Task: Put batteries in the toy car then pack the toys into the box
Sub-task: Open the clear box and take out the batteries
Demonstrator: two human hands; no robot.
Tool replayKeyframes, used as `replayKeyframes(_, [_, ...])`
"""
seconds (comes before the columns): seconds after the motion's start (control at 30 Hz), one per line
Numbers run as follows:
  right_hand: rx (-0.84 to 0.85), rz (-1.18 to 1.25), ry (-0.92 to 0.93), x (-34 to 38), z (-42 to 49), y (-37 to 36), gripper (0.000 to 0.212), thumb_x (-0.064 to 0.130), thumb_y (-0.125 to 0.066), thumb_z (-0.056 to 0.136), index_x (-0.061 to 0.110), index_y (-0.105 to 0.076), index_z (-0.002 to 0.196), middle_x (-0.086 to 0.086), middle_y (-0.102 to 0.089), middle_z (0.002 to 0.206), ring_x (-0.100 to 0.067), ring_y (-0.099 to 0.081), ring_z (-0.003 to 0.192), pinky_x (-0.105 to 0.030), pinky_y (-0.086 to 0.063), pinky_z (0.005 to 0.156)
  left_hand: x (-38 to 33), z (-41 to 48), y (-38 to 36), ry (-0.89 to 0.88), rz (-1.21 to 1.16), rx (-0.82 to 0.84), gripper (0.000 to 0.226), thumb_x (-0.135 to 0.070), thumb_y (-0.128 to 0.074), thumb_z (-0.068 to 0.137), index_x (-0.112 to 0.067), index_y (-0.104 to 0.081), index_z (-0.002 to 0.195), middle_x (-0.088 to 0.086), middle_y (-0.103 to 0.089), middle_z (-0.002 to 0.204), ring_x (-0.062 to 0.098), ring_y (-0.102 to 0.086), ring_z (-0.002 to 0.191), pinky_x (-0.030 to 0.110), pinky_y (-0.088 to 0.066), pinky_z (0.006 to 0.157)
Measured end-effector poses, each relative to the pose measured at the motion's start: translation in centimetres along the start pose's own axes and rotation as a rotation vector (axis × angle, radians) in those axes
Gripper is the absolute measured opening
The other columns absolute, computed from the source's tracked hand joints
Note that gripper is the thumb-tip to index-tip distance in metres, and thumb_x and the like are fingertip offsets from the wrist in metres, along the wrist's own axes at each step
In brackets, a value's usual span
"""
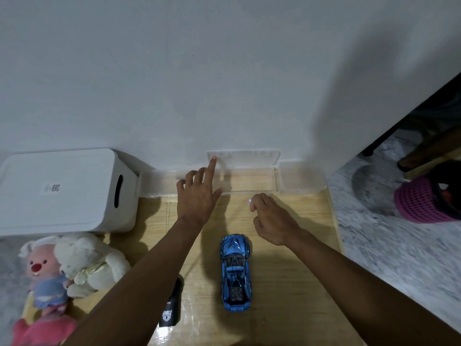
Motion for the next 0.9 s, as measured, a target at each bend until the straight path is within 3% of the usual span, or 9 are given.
replayKeyframes(0.13, [0.021, -0.080, 0.083, 0.1, 0.0, -1.3, 0.051, -0.005, -0.054, 0.092, 0.019, -0.052, 0.137, -0.005, -0.045, 0.142, -0.025, -0.040, 0.135, -0.041, -0.049, 0.099, 0.0, 0.1, -0.1, 0.001, 0.006, 0.006, 0.088, -0.059, -0.051, 0.100, -0.029, 0.008, 0.159, 0.007, -0.056, 0.144, 0.033, -0.049, 0.132, 0.051, -0.047, 0.099])
replayKeyframes(0.2, [-0.022, -0.096, 0.090, 0.3, -0.3, -1.0, 0.048, 0.000, -0.059, 0.093, 0.020, -0.056, 0.137, -0.005, -0.049, 0.145, -0.026, -0.041, 0.140, -0.044, -0.054, 0.094, 0.0, 0.1, -0.1, 0.003, 0.012, 0.000, 0.089, -0.058, -0.052, 0.100, -0.029, 0.007, 0.159, 0.007, -0.056, 0.143, 0.033, -0.050, 0.132, 0.051, -0.048, 0.098])
replayKeyframes(0.27, [-0.070, -0.098, 0.073, 0.4, -0.6, -0.5, 0.046, 0.004, -0.064, 0.091, 0.022, -0.059, 0.133, -0.001, -0.056, 0.139, -0.023, -0.046, 0.137, -0.044, -0.058, 0.084, 0.1, 0.1, -0.2, 0.003, 0.012, -0.002, 0.089, -0.058, -0.053, 0.100, -0.029, 0.006, 0.160, 0.007, -0.057, 0.143, 0.033, -0.050, 0.131, 0.051, -0.048, 0.098])
replayKeyframes(0.4, [-0.121, -0.130, 0.094, 1.0, -0.7, 0.1, 0.041, 0.008, -0.069, 0.088, 0.022, -0.064, 0.126, 0.000, -0.063, 0.128, -0.024, -0.055, 0.127, -0.043, -0.059, 0.077, 0.1, 0.1, -0.2, -0.002, 0.024, -0.004, 0.089, -0.058, -0.053, 0.099, -0.029, 0.006, 0.159, 0.006, -0.055, 0.144, 0.032, -0.049, 0.132, 0.051, -0.047, 0.099])
replayKeyframes(0.53, [-0.453, -0.223, 0.134, 2.7, -0.9, 5.3, 0.035, 0.014, -0.074, 0.084, 0.021, -0.069, 0.117, 0.001, -0.065, 0.109, -0.022, -0.059, 0.100, -0.039, -0.054, 0.078, 0.0, 0.3, -0.2, -0.007, 0.030, 0.017, 0.086, -0.058, -0.053, 0.099, -0.027, -0.002, 0.161, 0.006, -0.046, 0.152, 0.031, -0.044, 0.137, 0.050, -0.046, 0.102])
replayKeyframes(0.63, [-0.682, -0.290, 0.025, 3.2, -0.5, 11.0, 0.046, 0.020, -0.068, 0.087, 0.023, -0.061, 0.132, -0.001, -0.059, 0.125, -0.025, -0.053, 0.111, -0.039, -0.047, 0.085, 0.1, 0.5, 0.2, -0.004, 0.027, -0.001, 0.085, -0.060, -0.058, 0.096, -0.025, -0.015, 0.161, 0.008, -0.044, 0.152, 0.032, -0.045, 0.135, 0.051, -0.048, 0.099])
replayKeyframes(0.73, [-0.674, -0.396, -0.048, 2.9, 1.2, 13.0, 0.054, 0.025, -0.063, 0.090, 0.024, -0.051, 0.142, -0.001, -0.054, 0.137, -0.027, -0.051, 0.118, -0.041, -0.047, 0.089, 0.1, 0.6, 0.4, -0.007, 0.023, -0.020, 0.086, -0.059, -0.064, 0.092, -0.023, -0.024, 0.159, 0.010, -0.044, 0.150, 0.032, -0.047, 0.132, 0.050, -0.049, 0.096])
replayKeyframes(0.9, [-0.656, -0.474, -0.034, 2.1, 2.2, 11.8, 0.046, 0.025, -0.071, 0.087, 0.023, -0.060, 0.132, 0.000, -0.061, 0.123, -0.025, -0.058, 0.102, -0.040, -0.048, 0.080, 0.0, 0.8, 0.9, -0.014, 0.011, -0.025, 0.084, -0.053, -0.074, 0.086, -0.022, -0.033, 0.152, 0.010, -0.043, 0.151, 0.033, -0.046, 0.134, 0.049, -0.049, 0.097])
Point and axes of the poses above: each hand's wrist, its own z-axis towards the middle knuckle, its own y-axis out of the back of the hand, x = y × z, the point moved 10 cm from there along z, towards the middle knuckle
